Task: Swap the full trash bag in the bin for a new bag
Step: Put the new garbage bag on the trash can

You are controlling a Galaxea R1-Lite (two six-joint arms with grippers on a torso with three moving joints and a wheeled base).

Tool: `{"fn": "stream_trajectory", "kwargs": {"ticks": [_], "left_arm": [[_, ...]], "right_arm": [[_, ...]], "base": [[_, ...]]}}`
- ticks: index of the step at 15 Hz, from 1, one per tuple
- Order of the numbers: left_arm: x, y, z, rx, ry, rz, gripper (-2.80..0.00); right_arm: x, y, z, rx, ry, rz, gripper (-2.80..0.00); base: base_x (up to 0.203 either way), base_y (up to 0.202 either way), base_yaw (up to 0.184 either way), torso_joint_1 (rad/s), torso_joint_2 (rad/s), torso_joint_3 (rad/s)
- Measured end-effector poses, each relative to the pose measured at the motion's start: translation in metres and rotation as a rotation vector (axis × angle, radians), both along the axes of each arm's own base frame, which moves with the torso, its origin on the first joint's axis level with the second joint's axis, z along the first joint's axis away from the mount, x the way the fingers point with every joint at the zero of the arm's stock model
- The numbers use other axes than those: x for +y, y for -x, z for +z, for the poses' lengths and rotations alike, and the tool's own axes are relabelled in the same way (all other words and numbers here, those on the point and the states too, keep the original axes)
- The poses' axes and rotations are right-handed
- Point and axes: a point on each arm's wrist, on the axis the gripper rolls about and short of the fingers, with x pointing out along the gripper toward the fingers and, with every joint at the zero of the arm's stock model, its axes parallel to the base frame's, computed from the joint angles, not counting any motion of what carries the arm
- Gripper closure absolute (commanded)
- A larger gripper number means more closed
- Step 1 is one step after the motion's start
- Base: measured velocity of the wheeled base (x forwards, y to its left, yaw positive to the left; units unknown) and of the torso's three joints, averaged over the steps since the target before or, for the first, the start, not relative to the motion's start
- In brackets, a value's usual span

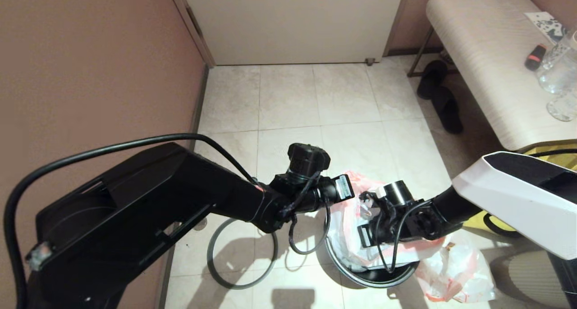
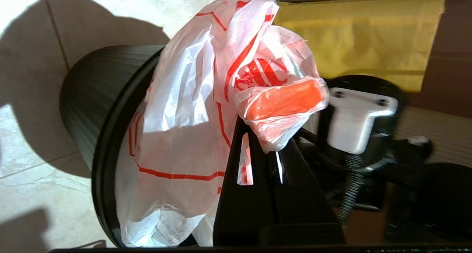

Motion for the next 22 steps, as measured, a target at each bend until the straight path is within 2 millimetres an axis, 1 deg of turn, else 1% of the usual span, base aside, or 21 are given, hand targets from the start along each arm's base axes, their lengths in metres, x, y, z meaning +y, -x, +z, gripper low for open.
{"fn": "stream_trajectory", "kwargs": {"ticks": [3,5,7,8,10,12,15,17,19,20,22], "left_arm": [[0.003,0.010,0.015,-0.004,0.020,-0.019,0.00],[0.009,0.021,0.034,0.005,0.064,-0.048,0.00],[0.020,0.033,0.040,0.038,0.056,-0.066,0.00],[0.027,0.038,0.038,0.057,0.045,-0.070,0.00],[0.045,0.043,0.026,0.108,0.009,-0.065,0.00],[0.062,0.039,0.007,0.146,-0.046,-0.042,0.00],[0.069,0.033,-0.025,0.192,-0.126,-0.041,0.00],[0.074,0.030,-0.039,0.205,-0.160,-0.073,0.00],[0.075,0.030,-0.043,0.201,-0.158,-0.087,0.00],[0.075,0.030,-0.044,0.186,-0.150,-0.089,0.00],[0.073,0.028,-0.045,0.115,-0.121,-0.093,0.00]], "right_arm": [[0.001,-0.006,-0.013,-0.020,0.082,-0.052,0.00],[-0.001,-0.012,-0.021,-0.018,0.140,-0.088,0.00],[-0.004,-0.019,-0.026,0.001,0.209,-0.135,0.00],[-0.007,-0.022,-0.027,0.010,0.237,-0.156,0.00],[-0.011,-0.026,-0.029,0.005,0.259,-0.180,0.00],[-0.015,-0.029,-0.027,-0.006,0.279,-0.206,0.00],[-0.017,-0.030,-0.020,-0.016,0.274,-0.216,0.00],[-0.015,-0.027,-0.010,-0.024,0.255,-0.225,0.00],[-0.010,-0.016,0.004,-0.015,0.229,-0.227,0.00],[-0.009,-0.008,0.014,-0.012,0.215,-0.223,0.00],[-0.012,0.015,0.041,-0.011,0.188,-0.221,0.00]], "base": [[0.000,0.000,0.000,0.000,0.00,0.000],[0.000,0.000,0.000,0.000,0.00,0.000],[0.000,0.000,0.000,0.000,0.00,0.000],[0.000,0.000,0.000,0.000,0.00,0.000],[0.000,0.000,0.000,0.000,0.00,0.000],[0.000,0.000,0.000,0.000,0.00,0.000],[0.000,0.000,0.000,0.000,0.00,0.000],[0.000,0.000,0.000,0.000,0.00,0.000],[0.000,0.000,0.000,0.000,0.00,0.000],[0.000,0.000,0.000,0.000,0.00,0.000],[0.000,0.000,0.000,0.000,0.00,0.000]]}}
